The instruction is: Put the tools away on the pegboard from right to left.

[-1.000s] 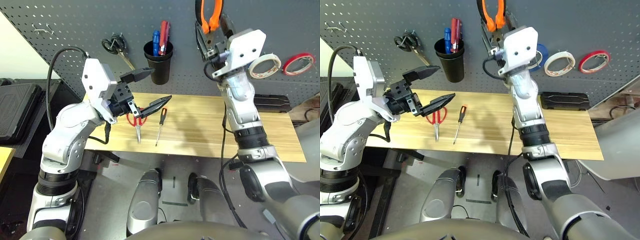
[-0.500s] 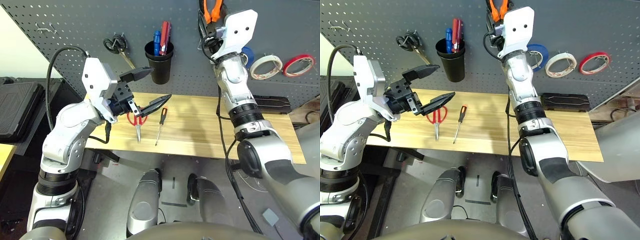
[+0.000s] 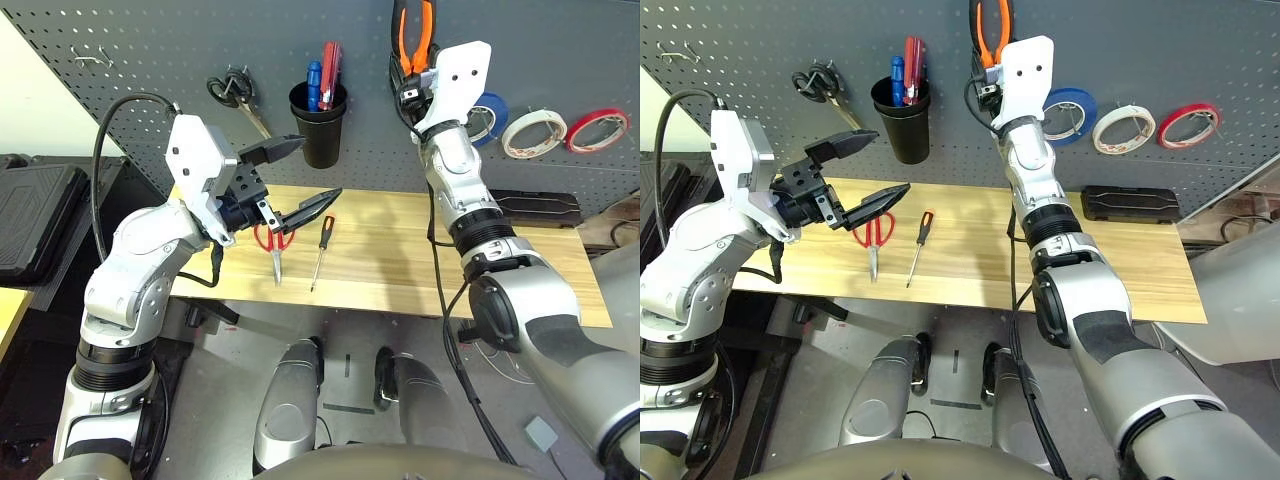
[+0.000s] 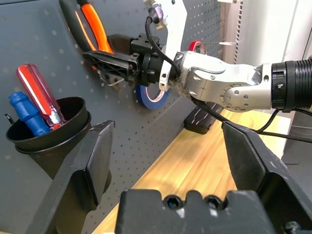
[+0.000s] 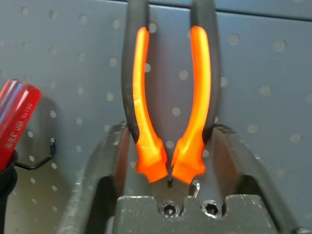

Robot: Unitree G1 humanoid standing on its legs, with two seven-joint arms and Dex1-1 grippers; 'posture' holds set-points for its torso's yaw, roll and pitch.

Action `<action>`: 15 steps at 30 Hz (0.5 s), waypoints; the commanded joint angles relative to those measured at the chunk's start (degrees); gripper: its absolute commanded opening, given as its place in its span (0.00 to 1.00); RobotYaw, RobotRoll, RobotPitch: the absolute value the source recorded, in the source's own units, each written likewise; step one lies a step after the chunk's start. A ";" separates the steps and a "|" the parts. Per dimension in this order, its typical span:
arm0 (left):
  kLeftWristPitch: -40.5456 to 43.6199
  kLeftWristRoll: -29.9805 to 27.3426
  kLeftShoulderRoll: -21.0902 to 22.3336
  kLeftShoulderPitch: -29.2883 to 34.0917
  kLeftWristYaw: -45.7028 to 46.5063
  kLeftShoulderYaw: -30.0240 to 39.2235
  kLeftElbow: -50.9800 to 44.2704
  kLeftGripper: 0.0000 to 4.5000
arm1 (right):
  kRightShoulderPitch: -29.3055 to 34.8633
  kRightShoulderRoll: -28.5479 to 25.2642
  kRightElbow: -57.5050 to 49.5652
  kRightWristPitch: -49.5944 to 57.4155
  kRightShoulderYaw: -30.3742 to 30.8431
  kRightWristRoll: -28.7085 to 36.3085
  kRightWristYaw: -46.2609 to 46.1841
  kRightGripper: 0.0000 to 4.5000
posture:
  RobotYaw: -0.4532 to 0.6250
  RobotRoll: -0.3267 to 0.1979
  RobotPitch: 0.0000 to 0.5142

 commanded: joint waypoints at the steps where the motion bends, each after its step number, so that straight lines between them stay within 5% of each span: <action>1: 0.39 0.48 0.50 0.60 0.08 -0.91 -0.60 1.00 | 2.85 -0.78 -3.02 -4.54 0.93 -0.80 1.14 1.00 | 0.76 0.62 0.32; 15: 0.01 3.15 1.38 1.92 0.34 -1.06 1.93 1.00 | 28.60 -10.55 -29.35 -11.49 5.69 -1.96 14.80 1.00 | 0.74 0.62 0.36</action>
